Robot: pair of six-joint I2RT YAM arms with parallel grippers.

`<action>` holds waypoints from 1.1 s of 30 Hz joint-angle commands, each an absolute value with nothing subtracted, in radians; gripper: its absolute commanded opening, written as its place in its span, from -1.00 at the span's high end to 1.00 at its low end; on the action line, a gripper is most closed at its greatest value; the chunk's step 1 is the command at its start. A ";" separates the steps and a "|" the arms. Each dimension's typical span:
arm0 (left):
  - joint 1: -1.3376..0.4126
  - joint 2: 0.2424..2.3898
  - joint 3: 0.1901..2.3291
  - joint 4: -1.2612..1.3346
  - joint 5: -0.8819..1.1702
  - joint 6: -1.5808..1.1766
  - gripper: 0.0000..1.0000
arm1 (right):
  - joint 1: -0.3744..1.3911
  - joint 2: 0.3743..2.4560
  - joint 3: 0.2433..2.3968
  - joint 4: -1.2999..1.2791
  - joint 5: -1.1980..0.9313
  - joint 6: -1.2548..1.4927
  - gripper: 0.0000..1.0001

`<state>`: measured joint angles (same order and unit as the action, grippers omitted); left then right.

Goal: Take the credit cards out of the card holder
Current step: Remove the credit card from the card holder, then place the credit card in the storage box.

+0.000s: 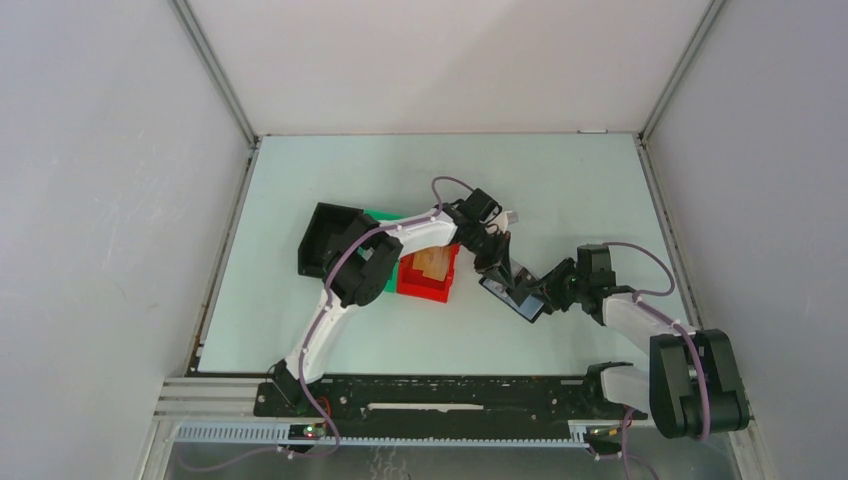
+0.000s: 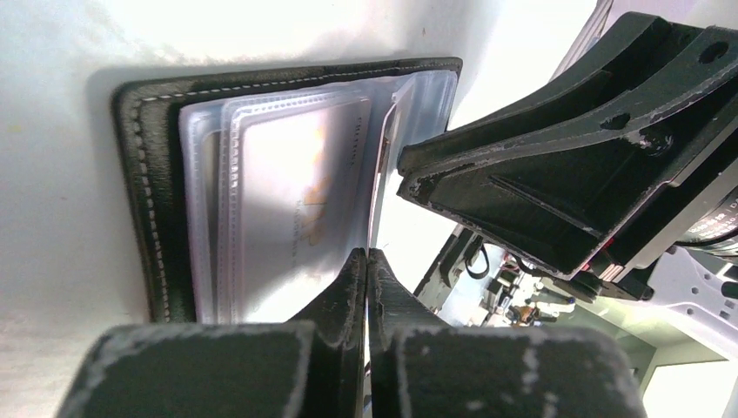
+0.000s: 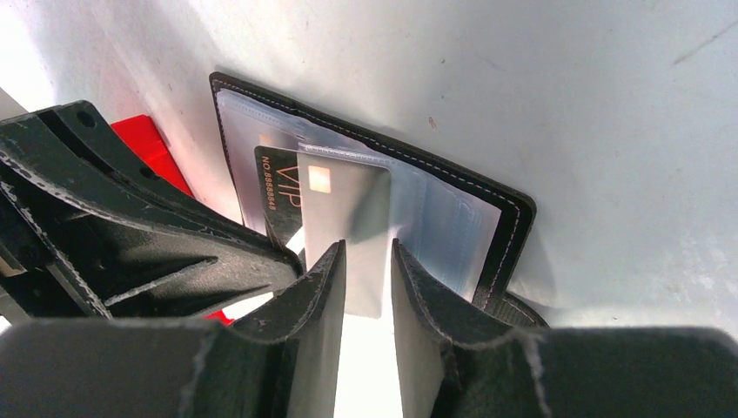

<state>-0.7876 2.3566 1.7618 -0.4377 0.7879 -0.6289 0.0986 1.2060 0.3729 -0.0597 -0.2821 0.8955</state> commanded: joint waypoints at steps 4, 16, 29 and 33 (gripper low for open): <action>-0.742 2.264 1.758 -0.439 0.752 -0.605 1.00 | 0.100 1.202 0.384 -0.148 -0.203 0.861 0.31; -0.712 2.119 1.760 -0.613 0.623 -0.459 1.00 | 0.094 1.193 0.392 -0.190 -0.214 0.836 0.32; -0.414 1.687 1.592 -0.922 0.476 -0.165 1.00 | 0.078 0.985 0.508 -0.346 -0.245 0.781 0.02; -0.295 1.599 1.566 -1.042 0.360 -0.133 1.00 | 0.068 0.990 0.544 -0.349 -0.280 0.760 -0.01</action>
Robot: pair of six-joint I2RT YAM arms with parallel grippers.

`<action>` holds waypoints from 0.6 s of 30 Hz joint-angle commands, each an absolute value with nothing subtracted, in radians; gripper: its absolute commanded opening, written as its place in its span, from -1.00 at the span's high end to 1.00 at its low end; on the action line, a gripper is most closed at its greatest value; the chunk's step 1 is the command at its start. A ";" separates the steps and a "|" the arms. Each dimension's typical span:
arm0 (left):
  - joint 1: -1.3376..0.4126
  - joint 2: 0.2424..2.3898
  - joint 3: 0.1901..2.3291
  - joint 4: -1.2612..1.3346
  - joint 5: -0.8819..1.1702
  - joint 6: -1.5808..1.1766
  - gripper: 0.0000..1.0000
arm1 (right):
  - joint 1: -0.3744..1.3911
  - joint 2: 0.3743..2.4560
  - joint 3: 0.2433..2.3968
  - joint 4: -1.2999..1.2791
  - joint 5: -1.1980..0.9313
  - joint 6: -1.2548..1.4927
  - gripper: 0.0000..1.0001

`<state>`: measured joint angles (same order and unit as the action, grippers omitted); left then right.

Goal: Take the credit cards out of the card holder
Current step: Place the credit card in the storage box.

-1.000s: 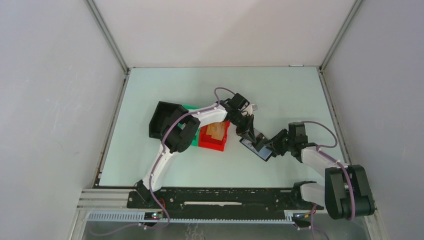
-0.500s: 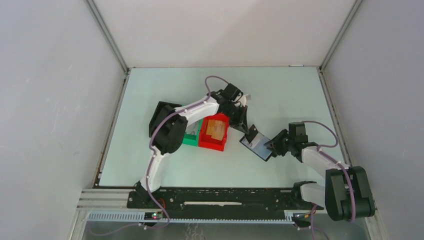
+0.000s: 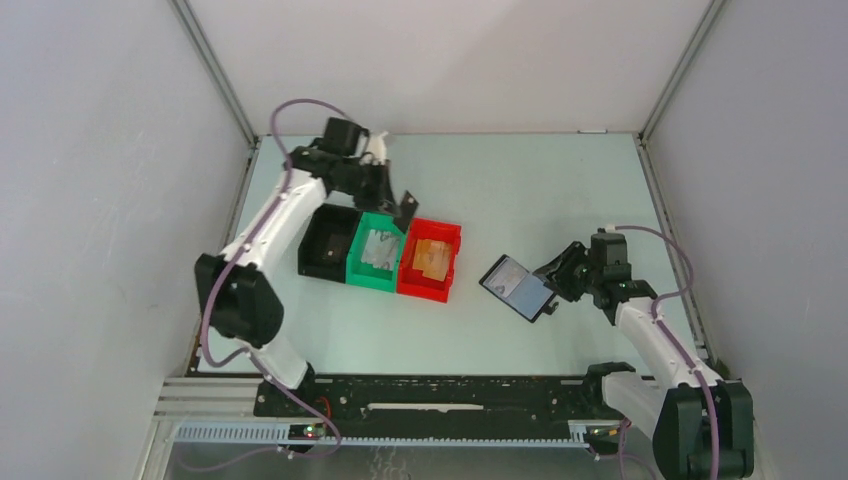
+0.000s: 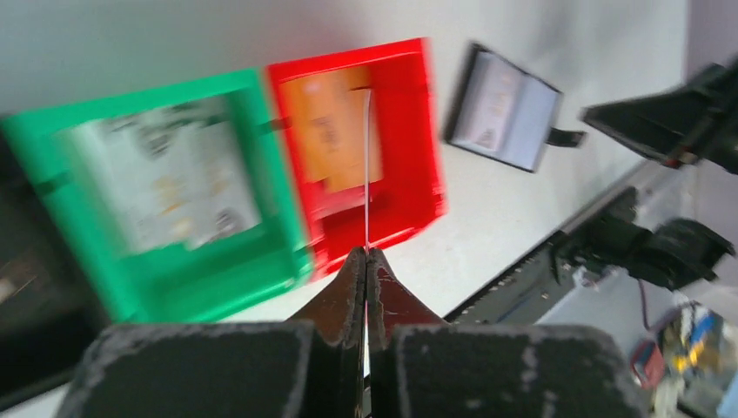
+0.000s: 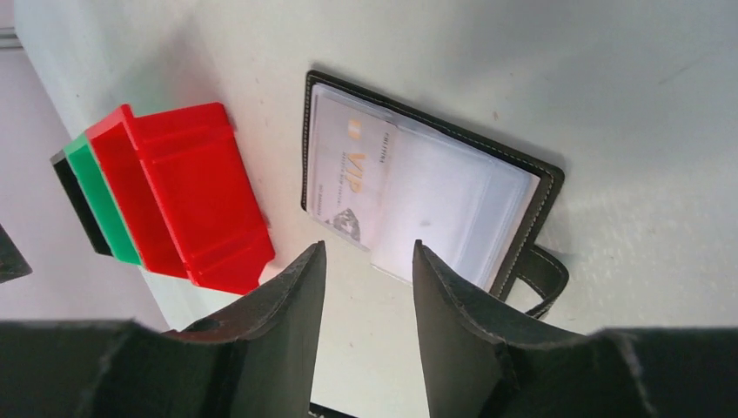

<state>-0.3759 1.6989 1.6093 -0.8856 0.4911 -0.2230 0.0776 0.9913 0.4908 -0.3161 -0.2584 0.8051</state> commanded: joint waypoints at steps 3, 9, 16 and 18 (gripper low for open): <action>-0.232 1.527 1.499 -1.047 0.186 -0.149 1.00 | 0.066 1.014 0.575 -0.342 -0.309 0.739 -0.03; -0.146 1.455 1.398 -0.968 0.008 -0.183 1.00 | 0.066 1.079 0.616 -0.305 -0.366 0.725 -0.04; -0.136 1.556 1.346 -0.896 -0.097 -0.071 1.00 | 0.066 1.088 0.618 -0.311 -0.364 0.710 -0.04; -0.136 1.575 1.343 -0.870 -0.072 -0.037 1.00 | 0.066 1.088 0.618 -0.315 -0.364 0.709 -0.04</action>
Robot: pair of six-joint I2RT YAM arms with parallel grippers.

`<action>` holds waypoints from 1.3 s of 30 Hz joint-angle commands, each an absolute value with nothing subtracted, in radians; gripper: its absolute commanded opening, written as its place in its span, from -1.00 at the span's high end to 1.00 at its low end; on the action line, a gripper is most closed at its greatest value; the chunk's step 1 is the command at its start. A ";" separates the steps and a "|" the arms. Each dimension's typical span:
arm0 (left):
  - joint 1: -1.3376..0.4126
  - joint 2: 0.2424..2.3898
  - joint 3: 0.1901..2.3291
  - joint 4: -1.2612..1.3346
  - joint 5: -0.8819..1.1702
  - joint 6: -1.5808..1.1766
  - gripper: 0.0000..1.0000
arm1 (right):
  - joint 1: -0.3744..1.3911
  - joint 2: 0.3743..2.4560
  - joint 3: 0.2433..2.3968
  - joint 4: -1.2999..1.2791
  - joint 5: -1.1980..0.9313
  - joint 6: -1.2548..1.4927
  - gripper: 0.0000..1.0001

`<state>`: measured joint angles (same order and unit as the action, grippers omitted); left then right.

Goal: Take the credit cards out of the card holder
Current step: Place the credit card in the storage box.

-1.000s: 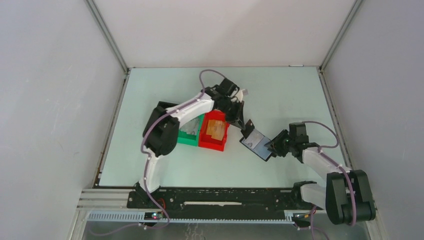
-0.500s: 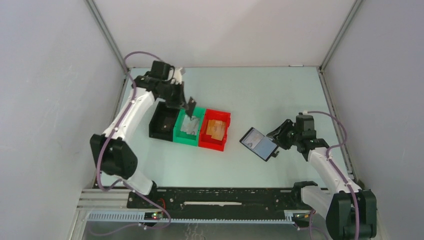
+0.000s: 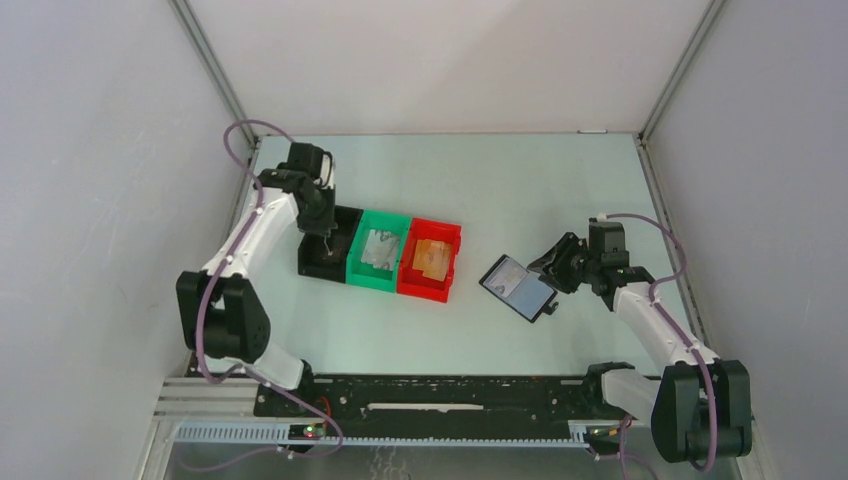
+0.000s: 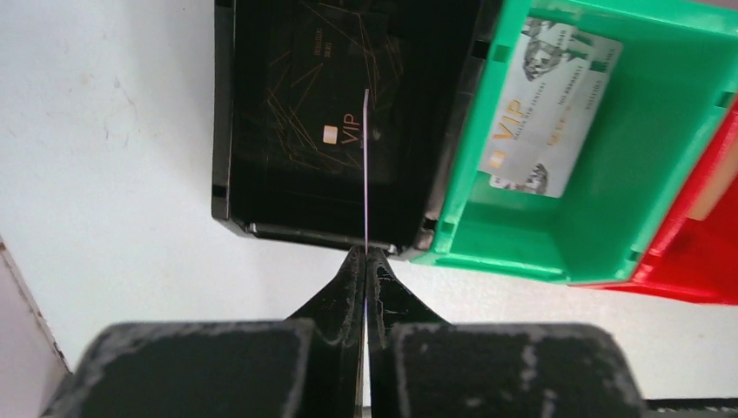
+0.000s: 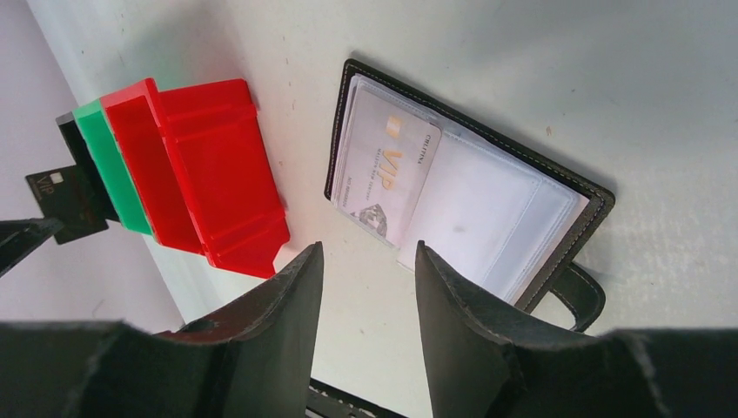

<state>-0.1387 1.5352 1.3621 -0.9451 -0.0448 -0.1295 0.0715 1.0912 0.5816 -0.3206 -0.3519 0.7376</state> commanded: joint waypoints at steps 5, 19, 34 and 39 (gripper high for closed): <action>-0.125 1.611 1.332 -0.821 -0.020 0.052 1.00 | 0.066 1.083 0.618 -0.319 -0.365 0.709 -0.04; -0.110 1.712 1.285 -0.716 0.097 0.112 0.97 | 0.067 1.063 0.618 -0.349 -0.361 0.703 -0.04; -0.113 1.603 1.388 -0.821 -0.118 -0.026 0.51 | 0.092 1.024 0.618 -0.377 -0.328 0.722 -0.04; -0.192 1.458 1.402 -0.767 -0.078 -0.129 0.50 | 0.109 1.019 0.618 -0.382 -0.304 0.736 -0.04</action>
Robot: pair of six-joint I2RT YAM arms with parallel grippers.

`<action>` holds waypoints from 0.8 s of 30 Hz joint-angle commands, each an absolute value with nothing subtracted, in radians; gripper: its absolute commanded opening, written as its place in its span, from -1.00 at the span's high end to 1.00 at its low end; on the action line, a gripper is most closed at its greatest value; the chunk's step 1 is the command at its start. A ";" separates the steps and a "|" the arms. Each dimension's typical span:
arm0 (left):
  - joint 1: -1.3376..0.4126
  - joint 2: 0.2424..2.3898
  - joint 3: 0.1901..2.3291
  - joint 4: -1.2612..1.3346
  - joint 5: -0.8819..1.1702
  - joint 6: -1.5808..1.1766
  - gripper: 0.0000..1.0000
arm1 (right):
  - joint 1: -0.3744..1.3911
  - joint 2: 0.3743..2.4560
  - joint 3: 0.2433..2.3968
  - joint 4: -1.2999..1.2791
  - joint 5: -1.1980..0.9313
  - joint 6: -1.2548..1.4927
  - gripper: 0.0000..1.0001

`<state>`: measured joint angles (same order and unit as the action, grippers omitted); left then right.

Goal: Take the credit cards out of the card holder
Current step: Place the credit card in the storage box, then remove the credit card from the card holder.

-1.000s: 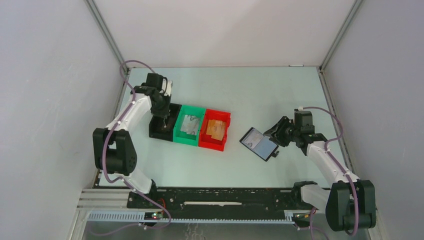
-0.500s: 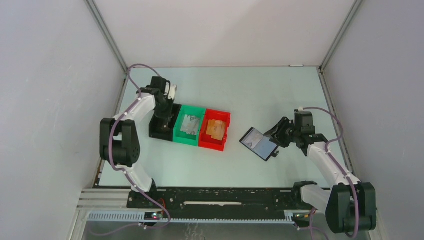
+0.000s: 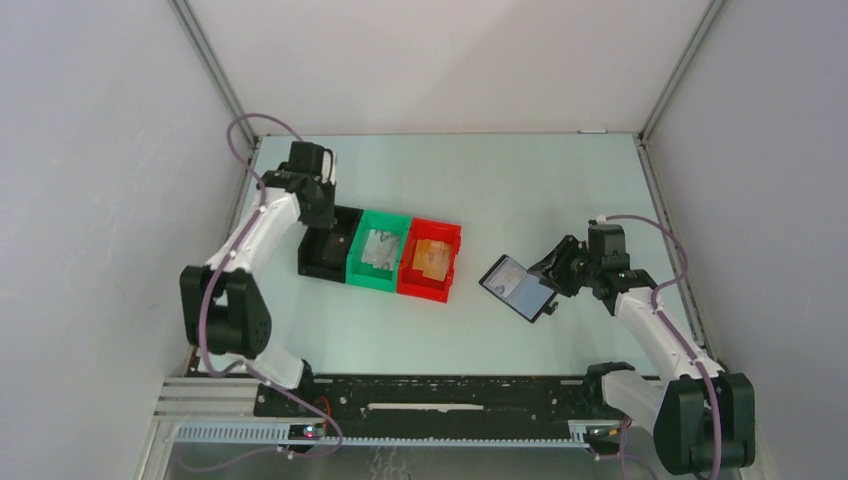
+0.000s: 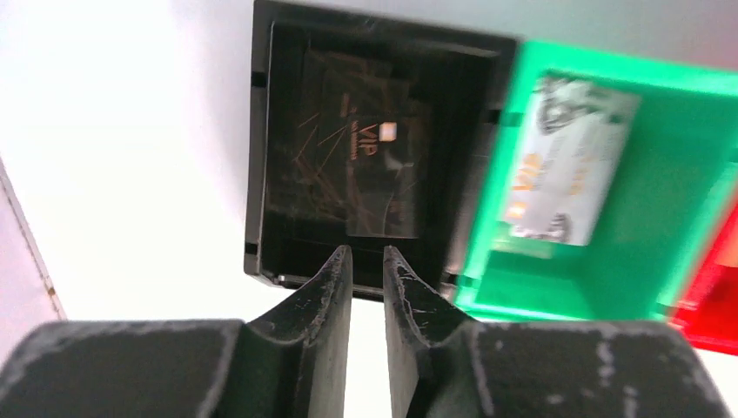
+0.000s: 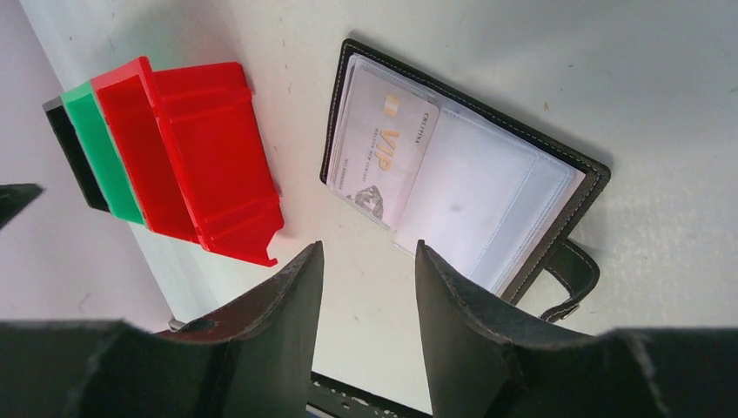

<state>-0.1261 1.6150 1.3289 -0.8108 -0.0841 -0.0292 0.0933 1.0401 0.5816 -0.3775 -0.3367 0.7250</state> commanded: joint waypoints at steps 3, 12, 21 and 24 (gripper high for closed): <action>-0.307 1.419 1.423 -0.726 -0.022 -0.166 0.46 | 0.124 1.030 0.616 -0.371 -0.292 0.750 -0.04; -0.644 1.638 1.538 -0.619 0.278 -0.270 0.46 | 0.162 1.112 0.591 -0.301 -0.282 0.803 0.07; -0.783 1.865 1.636 -0.477 0.449 -0.368 0.46 | 0.163 1.218 0.586 -0.197 -0.294 0.839 0.41; -0.791 1.917 1.646 -0.433 0.480 -0.408 0.46 | 0.168 1.257 0.586 -0.142 -0.319 0.863 0.48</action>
<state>-0.7868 1.8843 1.5738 -0.5388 0.3866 -0.3279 0.1581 1.2221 0.5816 -0.2520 -0.2958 0.8185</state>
